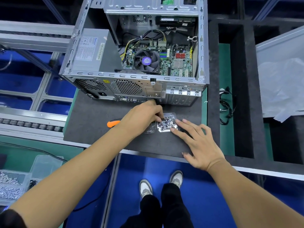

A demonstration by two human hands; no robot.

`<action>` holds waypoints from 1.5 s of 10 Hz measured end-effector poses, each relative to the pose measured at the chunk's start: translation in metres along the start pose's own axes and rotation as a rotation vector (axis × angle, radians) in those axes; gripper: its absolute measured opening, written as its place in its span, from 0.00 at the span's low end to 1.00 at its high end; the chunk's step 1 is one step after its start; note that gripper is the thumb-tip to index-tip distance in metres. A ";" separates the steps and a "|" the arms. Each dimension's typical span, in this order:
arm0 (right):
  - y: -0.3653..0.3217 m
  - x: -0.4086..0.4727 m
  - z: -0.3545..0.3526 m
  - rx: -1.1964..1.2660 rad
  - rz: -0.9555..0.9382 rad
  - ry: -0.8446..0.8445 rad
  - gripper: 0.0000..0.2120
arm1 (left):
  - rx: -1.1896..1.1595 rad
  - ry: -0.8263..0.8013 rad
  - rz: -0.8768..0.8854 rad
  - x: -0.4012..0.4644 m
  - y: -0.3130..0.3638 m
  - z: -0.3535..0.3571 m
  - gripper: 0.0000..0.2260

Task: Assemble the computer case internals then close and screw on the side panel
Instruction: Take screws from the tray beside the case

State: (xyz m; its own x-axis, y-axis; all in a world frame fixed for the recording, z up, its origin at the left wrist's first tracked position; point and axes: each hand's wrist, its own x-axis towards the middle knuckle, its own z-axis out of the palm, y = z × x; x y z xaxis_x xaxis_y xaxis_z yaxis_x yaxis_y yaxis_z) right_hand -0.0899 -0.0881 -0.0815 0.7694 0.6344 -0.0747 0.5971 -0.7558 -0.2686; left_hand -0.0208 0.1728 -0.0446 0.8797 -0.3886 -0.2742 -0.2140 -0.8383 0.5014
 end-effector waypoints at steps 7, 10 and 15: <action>0.000 -0.001 0.001 0.005 -0.005 0.008 0.42 | 0.196 0.208 0.133 -0.003 0.025 0.004 0.09; 0.002 -0.002 0.008 0.034 0.040 0.096 0.40 | 0.248 0.171 0.187 0.018 0.056 0.003 0.08; 0.001 -0.002 0.002 0.000 0.009 0.017 0.40 | 0.112 0.055 0.277 0.009 0.025 -0.008 0.06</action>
State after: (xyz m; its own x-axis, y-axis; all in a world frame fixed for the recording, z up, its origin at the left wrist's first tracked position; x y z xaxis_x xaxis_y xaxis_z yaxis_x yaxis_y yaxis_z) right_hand -0.0910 -0.0899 -0.0834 0.7784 0.6249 -0.0602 0.5904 -0.7613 -0.2682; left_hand -0.0145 0.1511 -0.0280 0.8021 -0.5898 -0.0936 -0.4918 -0.7414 0.4567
